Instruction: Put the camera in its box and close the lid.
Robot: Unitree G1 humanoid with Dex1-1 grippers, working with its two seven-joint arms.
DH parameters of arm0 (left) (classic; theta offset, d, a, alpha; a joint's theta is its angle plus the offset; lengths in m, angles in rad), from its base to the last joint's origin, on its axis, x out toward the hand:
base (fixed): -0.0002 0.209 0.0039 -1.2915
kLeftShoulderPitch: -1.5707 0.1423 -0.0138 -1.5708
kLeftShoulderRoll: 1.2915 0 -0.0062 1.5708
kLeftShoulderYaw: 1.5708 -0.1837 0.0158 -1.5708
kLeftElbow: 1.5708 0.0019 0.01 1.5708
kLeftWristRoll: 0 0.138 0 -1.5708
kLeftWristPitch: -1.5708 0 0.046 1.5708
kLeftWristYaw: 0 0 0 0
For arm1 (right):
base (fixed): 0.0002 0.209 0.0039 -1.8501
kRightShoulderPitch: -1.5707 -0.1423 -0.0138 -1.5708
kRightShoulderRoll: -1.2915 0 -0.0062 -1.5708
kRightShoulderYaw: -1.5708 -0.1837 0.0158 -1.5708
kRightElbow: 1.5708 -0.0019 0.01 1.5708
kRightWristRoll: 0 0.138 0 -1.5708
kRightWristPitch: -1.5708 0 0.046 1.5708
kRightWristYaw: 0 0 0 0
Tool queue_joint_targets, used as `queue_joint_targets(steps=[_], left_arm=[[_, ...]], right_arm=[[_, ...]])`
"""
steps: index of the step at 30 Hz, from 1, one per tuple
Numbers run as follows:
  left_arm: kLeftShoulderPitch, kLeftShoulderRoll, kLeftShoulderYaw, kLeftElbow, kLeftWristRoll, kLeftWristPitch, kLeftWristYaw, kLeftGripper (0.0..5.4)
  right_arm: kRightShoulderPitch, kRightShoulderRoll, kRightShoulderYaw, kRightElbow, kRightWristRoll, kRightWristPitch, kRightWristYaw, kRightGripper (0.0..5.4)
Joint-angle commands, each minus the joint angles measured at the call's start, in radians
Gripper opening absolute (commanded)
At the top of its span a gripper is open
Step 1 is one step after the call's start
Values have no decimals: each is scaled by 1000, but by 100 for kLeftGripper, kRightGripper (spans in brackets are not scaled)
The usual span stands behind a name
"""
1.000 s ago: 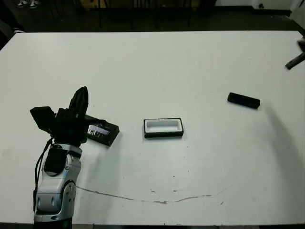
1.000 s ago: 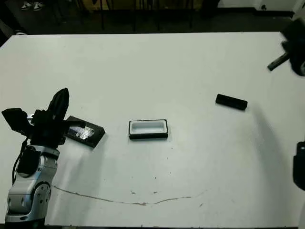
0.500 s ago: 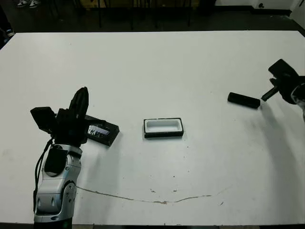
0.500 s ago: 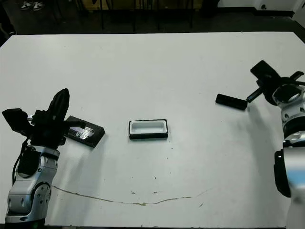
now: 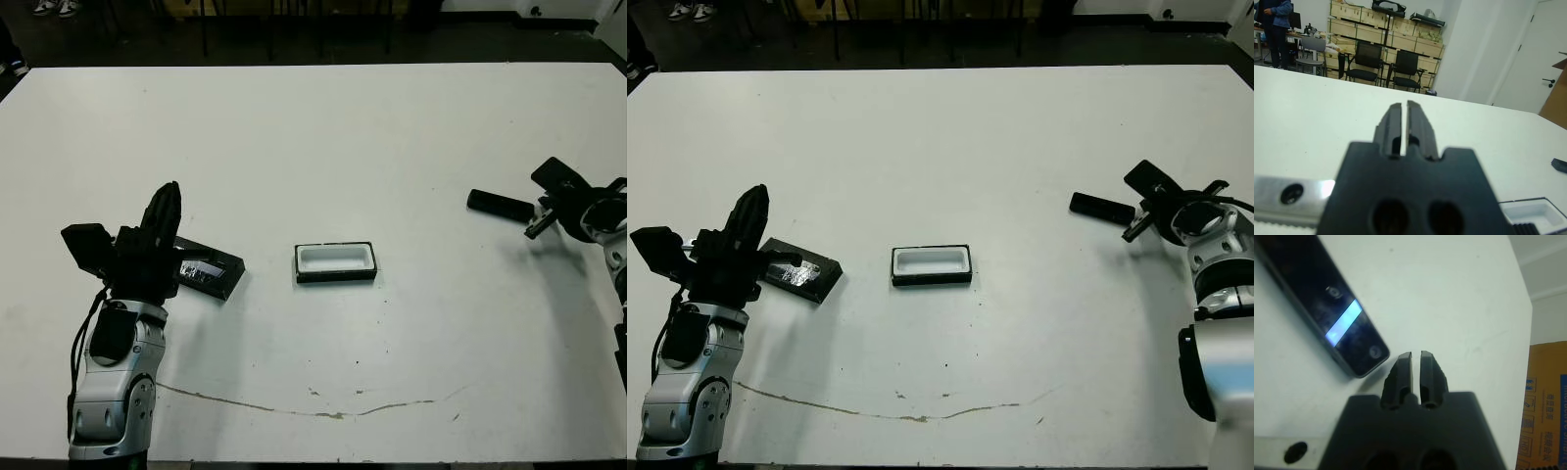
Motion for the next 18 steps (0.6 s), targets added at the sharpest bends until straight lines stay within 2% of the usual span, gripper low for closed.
queue_joint_targets(steps=[1, 6, 14, 18], left_arm=[[16, 2, 1, 10, 6, 10, 4, 2], [16, 2, 1, 8, 4, 14, 5, 2], [12, 4, 2, 11, -1, 13, 0, 2], [12, 5, -1, 11, 5, 12, 1, 2]], right_arm=[[36, 6, 10, -7, -5, -3, 19, 0], [50, 16, 14, 1, -7, 13, 26, 0], [85, 22, 11, -2, 2, -20, 36, 0], [94, 32, 3, -14, 19, -12, 45, 0]])
